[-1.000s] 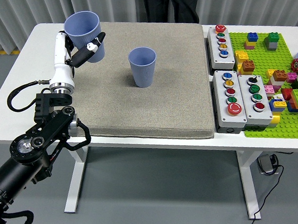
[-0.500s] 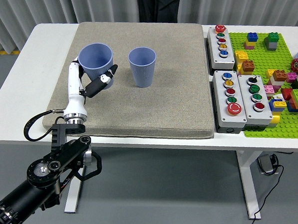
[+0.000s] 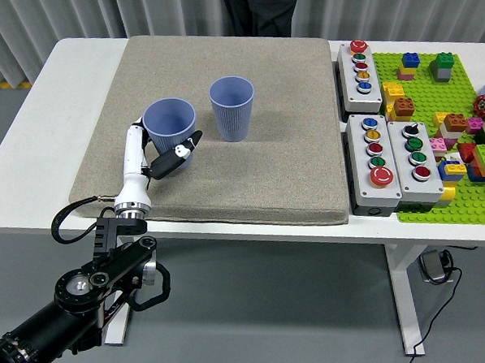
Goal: Pick cup pour cup place
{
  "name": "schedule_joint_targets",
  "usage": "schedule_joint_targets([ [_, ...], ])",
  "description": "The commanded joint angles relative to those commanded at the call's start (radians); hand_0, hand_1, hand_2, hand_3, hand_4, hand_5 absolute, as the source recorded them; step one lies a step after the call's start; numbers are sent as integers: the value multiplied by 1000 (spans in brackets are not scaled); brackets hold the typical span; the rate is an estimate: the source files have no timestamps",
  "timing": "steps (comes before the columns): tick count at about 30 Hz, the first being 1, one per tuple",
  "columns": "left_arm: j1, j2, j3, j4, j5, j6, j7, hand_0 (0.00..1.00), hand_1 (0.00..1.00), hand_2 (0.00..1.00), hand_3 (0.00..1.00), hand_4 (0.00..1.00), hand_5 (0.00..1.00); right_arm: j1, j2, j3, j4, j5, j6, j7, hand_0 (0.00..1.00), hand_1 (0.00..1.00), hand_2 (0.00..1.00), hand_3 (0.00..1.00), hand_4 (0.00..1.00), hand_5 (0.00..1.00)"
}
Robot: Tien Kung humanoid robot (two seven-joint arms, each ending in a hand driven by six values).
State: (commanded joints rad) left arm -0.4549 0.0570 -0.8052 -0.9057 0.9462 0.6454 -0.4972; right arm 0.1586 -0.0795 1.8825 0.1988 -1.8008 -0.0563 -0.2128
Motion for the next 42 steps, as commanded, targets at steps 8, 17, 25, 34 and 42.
schedule_joint_targets([
  [8,-2,-23,17,47,-64,0,-91,571,564,533,502,884,247,6,4,0,0,-2,0,-1,701,704,653,629,25,315],
  [17,-1,-28,18,61,-69,0,-96,572,565,538,505,880,254,11,3,-5,-1,9,-1,1,701,704,653,629,24,314],
  [25,0,-30,22,75,-79,0,-104,574,568,539,510,880,257,11,3,-3,-1,5,-1,1,701,705,653,629,24,314],
  [34,-4,-32,31,100,-101,0,-115,578,570,544,527,883,264,13,4,-3,-1,6,-2,1,701,705,653,629,24,313],
  [42,0,-32,23,104,-101,0,-108,580,571,549,528,887,277,12,5,-1,-1,1,-1,0,701,704,653,628,24,314],
])
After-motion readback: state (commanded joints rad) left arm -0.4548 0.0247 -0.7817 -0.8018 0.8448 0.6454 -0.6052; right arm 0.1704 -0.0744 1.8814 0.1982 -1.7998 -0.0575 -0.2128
